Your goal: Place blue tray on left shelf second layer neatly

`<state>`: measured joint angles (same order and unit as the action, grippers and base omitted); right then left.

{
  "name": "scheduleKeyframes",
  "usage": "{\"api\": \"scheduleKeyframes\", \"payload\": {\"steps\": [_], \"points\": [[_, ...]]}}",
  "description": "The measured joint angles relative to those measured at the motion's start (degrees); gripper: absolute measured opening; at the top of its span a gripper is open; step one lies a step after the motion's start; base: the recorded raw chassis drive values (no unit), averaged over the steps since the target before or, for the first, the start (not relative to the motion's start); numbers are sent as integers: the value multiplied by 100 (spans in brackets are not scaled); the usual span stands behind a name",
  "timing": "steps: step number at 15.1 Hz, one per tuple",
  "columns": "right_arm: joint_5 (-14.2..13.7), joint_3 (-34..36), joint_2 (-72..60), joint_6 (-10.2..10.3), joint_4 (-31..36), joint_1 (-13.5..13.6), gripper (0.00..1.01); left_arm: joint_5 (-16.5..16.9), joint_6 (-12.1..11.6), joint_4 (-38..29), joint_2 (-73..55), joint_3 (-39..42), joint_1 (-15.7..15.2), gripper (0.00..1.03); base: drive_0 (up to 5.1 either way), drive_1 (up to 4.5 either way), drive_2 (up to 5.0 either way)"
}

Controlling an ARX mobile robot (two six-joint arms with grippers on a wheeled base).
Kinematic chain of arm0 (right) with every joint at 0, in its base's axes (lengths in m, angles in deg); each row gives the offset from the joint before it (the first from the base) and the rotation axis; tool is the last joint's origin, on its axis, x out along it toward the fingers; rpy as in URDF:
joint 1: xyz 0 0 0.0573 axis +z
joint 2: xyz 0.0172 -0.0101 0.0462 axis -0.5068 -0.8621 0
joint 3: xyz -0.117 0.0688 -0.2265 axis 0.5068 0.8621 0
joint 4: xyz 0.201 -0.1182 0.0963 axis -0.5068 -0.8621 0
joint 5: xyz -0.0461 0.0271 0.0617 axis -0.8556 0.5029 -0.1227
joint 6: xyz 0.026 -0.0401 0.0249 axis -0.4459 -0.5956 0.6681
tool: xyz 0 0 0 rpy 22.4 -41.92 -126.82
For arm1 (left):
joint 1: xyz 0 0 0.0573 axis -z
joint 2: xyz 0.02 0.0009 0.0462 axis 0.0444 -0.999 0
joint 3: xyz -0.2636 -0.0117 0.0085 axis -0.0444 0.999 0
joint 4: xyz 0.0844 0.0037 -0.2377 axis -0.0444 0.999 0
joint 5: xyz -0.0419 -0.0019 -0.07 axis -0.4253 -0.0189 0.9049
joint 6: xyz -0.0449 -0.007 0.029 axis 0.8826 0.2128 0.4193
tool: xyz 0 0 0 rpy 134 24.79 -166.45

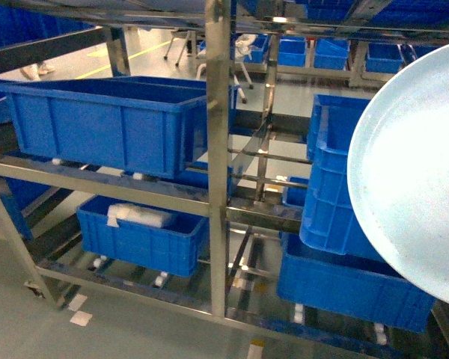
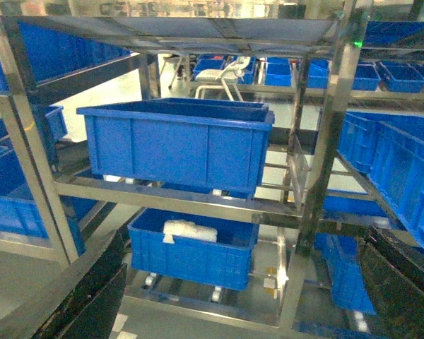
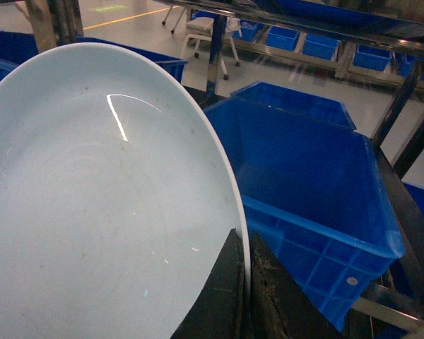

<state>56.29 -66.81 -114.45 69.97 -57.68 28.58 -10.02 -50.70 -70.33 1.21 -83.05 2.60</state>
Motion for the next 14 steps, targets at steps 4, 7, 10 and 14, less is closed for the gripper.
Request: {"api": "scheduleKeyframes", "payload": {"steps": [4,7,10,14], "points": [[0,0,0,0,0,0,2,0,2,-2,0,0,0,98,-157,-157,-157],[0,0,0,0,0,0,2,0,2,-2,0,0,0,98,-153,-153,-153],[2,0,11,0,-17,0,2,0,2,-11,0,0,0,98,-166,266,-598],[0,0,11,0,-7,0,2,0,2,-4,0,0,11,98,-7,426,-440]]}}
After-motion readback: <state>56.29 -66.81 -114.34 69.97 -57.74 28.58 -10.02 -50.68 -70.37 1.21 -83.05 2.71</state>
